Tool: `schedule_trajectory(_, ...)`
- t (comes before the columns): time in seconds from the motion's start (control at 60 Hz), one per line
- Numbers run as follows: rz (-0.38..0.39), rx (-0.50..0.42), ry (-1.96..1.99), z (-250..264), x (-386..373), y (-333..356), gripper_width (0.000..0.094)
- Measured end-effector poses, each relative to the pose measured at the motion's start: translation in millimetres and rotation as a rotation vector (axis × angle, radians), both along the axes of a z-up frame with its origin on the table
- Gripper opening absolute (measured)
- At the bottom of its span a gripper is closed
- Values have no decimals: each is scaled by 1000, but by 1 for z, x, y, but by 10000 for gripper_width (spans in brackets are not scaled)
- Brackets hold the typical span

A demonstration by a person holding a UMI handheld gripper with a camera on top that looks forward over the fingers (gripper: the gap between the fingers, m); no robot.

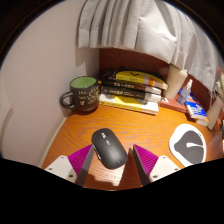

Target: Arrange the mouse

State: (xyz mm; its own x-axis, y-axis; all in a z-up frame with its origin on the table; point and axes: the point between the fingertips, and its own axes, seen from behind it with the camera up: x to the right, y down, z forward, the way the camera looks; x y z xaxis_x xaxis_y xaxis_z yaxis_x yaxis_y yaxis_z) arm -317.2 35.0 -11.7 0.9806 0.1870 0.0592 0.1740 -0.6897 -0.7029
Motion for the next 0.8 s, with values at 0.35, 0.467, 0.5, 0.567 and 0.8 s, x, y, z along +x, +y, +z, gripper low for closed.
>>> schedule_trajectory(0.35, -107, -7, 74, -3, -1, 34, 498)
schedule_trajectory(0.467, -126, -11, 72, -4, 1, 36, 466)
schedule_trajectory(0.5, -135, -16, 75, -4, 1, 37, 450)
schedule_trajectory(0.567, -153, -23, 74, -5, 3, 40, 422)
schedule_trajectory(0.8, -145, -51, 156, 32, -2, 53, 353)
